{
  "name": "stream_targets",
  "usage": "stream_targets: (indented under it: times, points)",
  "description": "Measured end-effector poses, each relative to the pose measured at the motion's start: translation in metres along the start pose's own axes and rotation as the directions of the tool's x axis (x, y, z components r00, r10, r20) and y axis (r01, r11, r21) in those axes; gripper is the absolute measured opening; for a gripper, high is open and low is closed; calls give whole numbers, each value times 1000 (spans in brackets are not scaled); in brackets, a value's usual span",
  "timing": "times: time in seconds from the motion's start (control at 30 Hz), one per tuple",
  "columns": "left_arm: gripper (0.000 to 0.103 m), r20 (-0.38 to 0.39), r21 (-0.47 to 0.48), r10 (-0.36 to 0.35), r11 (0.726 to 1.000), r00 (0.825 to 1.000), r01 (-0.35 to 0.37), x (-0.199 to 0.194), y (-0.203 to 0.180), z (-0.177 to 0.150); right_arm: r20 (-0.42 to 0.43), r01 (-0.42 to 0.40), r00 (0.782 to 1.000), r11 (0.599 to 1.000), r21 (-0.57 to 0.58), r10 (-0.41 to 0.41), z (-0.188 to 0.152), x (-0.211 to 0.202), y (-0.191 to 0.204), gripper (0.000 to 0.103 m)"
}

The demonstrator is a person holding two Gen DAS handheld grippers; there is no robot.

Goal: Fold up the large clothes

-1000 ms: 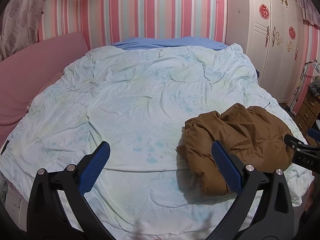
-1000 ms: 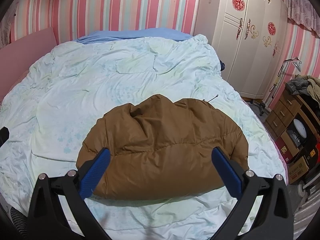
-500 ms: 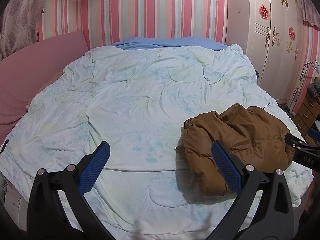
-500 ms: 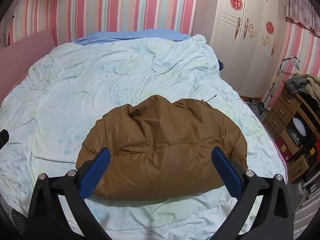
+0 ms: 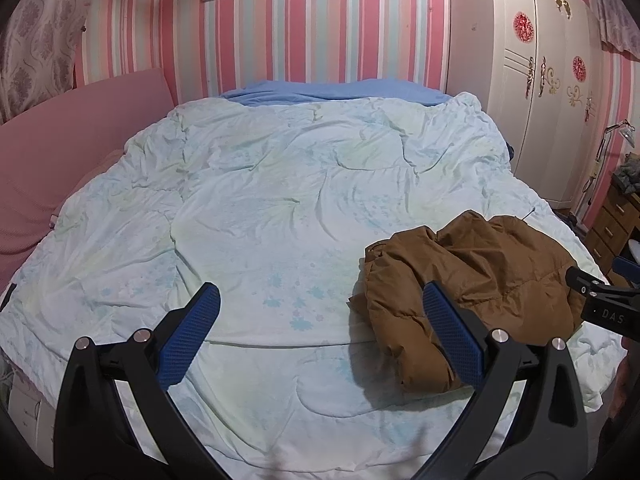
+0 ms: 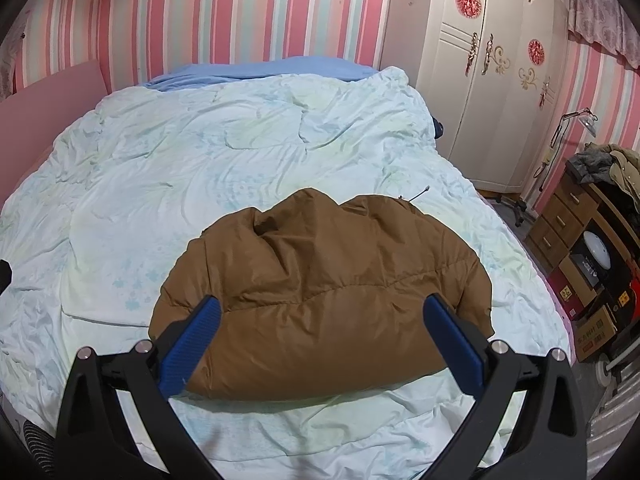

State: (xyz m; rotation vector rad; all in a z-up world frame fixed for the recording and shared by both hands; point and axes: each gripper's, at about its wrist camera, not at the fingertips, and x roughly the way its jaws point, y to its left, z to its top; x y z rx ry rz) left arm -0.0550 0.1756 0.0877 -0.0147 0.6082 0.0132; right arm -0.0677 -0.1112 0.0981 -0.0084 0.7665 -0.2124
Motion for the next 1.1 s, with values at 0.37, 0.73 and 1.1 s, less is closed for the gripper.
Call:
stream_targets:
  times: [0.37,0.73,1.1]
  points:
    - [100,-12,-9,-12,1000,1000,12,2,4,1,-2,0,1000,1000,0,0,-1,0,-1,101]
    - [100,-21,-16,-17,1000,1000,16,1,6,-2,-2,3,1000,1000,2,-3,-1,0,0,101]
    - [100,-53,-35,-43,999,998,41,5,6,-5,0,4,1000,1000,4,-4,-2,-1,0,101]
